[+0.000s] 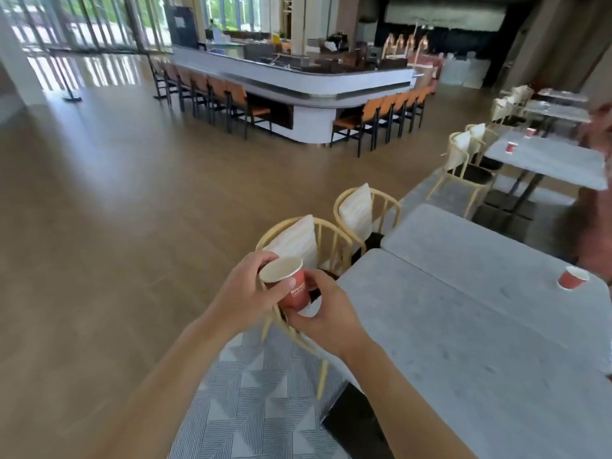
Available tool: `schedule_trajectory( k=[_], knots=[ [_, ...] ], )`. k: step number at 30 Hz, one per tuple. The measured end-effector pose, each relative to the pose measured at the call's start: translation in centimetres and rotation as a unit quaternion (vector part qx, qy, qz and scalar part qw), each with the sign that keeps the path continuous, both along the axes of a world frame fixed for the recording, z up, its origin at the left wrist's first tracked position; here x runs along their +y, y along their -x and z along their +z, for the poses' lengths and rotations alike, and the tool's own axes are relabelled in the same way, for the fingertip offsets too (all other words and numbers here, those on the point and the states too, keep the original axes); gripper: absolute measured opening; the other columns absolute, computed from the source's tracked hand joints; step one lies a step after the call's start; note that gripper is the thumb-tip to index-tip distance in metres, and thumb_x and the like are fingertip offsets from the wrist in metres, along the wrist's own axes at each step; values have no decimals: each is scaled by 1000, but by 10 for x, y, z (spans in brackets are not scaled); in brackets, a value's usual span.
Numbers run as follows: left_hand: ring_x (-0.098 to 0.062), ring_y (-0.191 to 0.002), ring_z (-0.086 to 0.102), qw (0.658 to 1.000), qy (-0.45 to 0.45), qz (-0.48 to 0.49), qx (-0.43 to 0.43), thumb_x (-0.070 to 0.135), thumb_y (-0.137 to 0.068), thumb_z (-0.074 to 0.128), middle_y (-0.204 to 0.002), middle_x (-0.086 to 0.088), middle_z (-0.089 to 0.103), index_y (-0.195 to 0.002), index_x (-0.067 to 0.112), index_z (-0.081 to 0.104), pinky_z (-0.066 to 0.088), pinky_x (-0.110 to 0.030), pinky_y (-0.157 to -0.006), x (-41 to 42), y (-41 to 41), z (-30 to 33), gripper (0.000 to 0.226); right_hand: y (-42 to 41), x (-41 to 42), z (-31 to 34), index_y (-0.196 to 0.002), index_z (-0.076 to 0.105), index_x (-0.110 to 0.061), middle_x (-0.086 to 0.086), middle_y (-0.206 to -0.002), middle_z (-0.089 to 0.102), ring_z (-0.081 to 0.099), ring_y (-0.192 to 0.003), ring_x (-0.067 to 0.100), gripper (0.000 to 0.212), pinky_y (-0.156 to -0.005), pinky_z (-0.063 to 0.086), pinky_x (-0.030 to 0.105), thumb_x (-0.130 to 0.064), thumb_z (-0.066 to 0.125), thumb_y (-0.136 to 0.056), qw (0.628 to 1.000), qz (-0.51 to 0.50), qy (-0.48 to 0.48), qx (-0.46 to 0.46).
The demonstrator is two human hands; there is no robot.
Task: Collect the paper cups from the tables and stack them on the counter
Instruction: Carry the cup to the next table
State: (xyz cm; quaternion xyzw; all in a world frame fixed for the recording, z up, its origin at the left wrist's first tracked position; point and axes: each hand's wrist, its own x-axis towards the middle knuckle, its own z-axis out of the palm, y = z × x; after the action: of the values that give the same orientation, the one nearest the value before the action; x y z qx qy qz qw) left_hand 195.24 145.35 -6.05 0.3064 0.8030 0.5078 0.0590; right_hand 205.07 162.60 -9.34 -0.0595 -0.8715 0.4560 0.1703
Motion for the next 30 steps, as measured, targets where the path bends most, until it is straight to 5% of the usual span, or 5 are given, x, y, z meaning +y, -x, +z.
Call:
schedule_trajectory(
  k=[5,10,18,25,30],
  knots=[
    [-4,-111,62,994,-18,110,16,46,-88,77,-117,14,67,-117,31,65,51,-29,-95,-116,18,13,35,50,-105,16,-124,59,-42,-22,-115,61,56,-112,-2,60,-93,44,14,-62,73,-70,996,87,-22,14],
    [-12,-114,62,976,-26,213,23,33,-93,82,-116,8,66,-116,28,67,52,-42,-103,-217,19,18,28,93,-195,25,-126,65,-23,-12,-116,64,56,-113,8,56,-102,46,36,-33,88,-75,982,179,-58,27],
    [-10,-120,63,938,-51,342,-26,39,-90,85,-126,8,68,-122,28,66,51,-34,-105,-322,23,11,40,145,-300,10,-115,66,-21,-17,-107,63,58,-105,6,49,-93,46,21,-33,89,-73,956,281,-44,68],
    [0,-103,68,916,-39,398,-37,43,-85,89,-112,13,75,-116,27,70,49,-14,-85,-362,76,1,39,218,-343,-11,-112,60,-35,-25,-108,59,59,-109,5,47,-91,41,12,-45,85,-73,942,325,-27,80],
    [-1,-103,66,911,-15,411,-37,61,-79,83,-108,12,72,-113,28,70,46,-17,-81,-363,147,0,48,294,-349,-16,-115,62,-32,-37,-108,58,57,-106,-4,50,-92,42,15,-44,84,-72,941,326,-9,93]
  ],
)
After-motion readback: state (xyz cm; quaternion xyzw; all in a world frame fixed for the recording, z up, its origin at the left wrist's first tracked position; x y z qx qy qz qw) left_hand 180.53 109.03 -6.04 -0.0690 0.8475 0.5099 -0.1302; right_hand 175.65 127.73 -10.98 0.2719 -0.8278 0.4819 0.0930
